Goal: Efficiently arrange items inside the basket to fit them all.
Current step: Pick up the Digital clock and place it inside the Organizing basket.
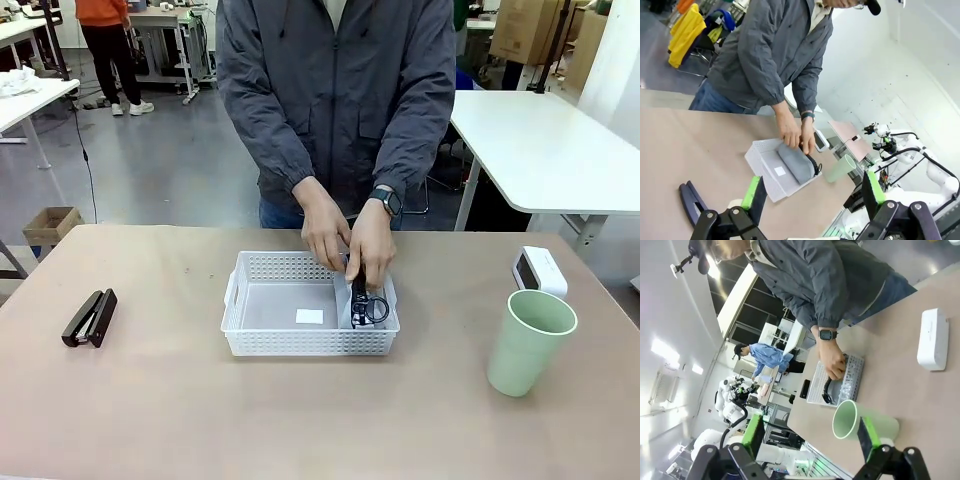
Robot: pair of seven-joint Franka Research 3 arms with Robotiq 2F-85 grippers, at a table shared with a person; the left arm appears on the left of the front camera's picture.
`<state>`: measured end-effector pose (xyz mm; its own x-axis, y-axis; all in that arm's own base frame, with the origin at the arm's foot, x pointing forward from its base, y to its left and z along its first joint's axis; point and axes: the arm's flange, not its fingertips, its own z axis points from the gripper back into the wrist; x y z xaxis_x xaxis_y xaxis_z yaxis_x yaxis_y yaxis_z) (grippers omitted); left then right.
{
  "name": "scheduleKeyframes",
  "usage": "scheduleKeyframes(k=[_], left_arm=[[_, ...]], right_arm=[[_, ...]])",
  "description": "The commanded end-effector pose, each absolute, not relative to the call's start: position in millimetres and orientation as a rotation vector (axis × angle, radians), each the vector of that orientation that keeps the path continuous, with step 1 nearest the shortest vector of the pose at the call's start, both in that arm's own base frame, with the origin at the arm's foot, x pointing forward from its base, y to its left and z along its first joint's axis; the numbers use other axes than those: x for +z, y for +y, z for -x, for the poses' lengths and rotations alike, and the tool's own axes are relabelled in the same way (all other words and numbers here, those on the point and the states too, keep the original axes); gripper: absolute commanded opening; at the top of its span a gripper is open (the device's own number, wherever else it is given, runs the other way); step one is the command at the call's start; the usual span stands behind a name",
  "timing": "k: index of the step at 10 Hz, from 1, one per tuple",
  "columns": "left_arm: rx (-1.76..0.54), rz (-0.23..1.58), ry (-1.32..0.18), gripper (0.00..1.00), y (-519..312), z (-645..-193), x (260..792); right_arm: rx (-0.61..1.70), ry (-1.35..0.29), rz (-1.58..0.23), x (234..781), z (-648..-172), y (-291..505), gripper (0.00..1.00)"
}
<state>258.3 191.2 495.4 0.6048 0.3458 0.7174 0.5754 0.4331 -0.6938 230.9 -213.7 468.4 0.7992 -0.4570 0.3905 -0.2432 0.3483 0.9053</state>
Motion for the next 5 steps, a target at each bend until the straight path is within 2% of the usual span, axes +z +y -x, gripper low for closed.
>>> scheduleKeyframes(k=[1,5], left_arm=[[-0.192,1.150,-0.984,1.00,190.9,-261.2,498.3],[-0.192,1.150,-0.984,1.00,190.9,-261.2,498.3]], right_arm=[[-0.137,-0.701,-1.229,470.6,-231.6,-215.6,1.00],[-0.137,-0.701,-1.229,470.6,-231.6,-215.6,1.00]])
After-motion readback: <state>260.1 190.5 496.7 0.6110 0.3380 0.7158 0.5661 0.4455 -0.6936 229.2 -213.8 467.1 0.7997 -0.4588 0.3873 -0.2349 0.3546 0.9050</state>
